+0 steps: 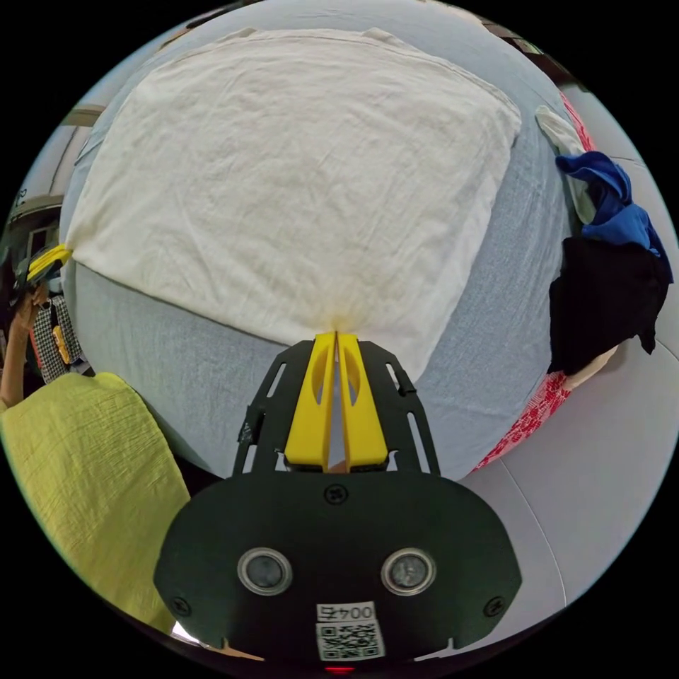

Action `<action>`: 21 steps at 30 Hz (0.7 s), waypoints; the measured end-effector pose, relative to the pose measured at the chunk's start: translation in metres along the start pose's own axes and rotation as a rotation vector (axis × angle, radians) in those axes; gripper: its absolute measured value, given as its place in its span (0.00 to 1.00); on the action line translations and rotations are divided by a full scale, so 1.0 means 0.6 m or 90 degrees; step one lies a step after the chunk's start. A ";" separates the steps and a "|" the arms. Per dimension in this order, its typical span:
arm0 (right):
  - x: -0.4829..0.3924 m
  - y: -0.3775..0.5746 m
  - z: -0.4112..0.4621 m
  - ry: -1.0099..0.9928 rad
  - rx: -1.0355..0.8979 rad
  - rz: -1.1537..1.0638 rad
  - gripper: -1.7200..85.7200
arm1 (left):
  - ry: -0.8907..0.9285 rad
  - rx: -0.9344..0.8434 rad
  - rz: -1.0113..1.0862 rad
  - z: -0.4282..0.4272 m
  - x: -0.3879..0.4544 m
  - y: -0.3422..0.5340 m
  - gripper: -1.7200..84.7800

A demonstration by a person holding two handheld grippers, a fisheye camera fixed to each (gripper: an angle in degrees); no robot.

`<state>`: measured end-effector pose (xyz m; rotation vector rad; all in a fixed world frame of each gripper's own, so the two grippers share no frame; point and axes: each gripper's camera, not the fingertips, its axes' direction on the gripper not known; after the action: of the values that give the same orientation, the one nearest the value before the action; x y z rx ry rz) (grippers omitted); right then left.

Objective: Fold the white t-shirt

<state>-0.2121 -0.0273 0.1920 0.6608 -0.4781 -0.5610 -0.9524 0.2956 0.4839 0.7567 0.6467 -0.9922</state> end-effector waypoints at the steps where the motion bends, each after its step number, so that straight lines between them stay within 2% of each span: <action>1: 0.005 0.002 -0.003 -0.006 0.002 0.005 0.01 | 0.005 0.003 -0.008 0.003 -0.003 0.001 0.03; 8: 0.017 0.016 -0.024 -0.001 0.008 0.006 0.01 | 0.020 -0.008 -0.048 0.026 -0.008 0.019 0.02; 10: 0.022 0.022 -0.030 -0.003 0.014 0.004 0.01 | -0.021 -0.025 -0.029 0.016 0.000 0.012 0.02; 14: 0.036 0.036 -0.044 -0.010 0.021 0.017 0.01 | -0.009 0.057 0.041 -0.022 0.048 -0.068 0.02; 17: 0.052 0.041 -0.054 -0.028 0.011 0.030 0.01 | 0.007 0.060 0.086 0.025 0.098 -0.139 0.02; 21: 0.068 0.054 -0.067 -0.037 0.011 0.019 0.01 | -0.033 -0.006 0.100 0.139 0.168 -0.177 0.02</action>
<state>-0.1480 -0.0139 0.1957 0.6550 -0.5467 -0.5493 -0.9957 0.1431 0.4270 0.7588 0.5378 -0.8621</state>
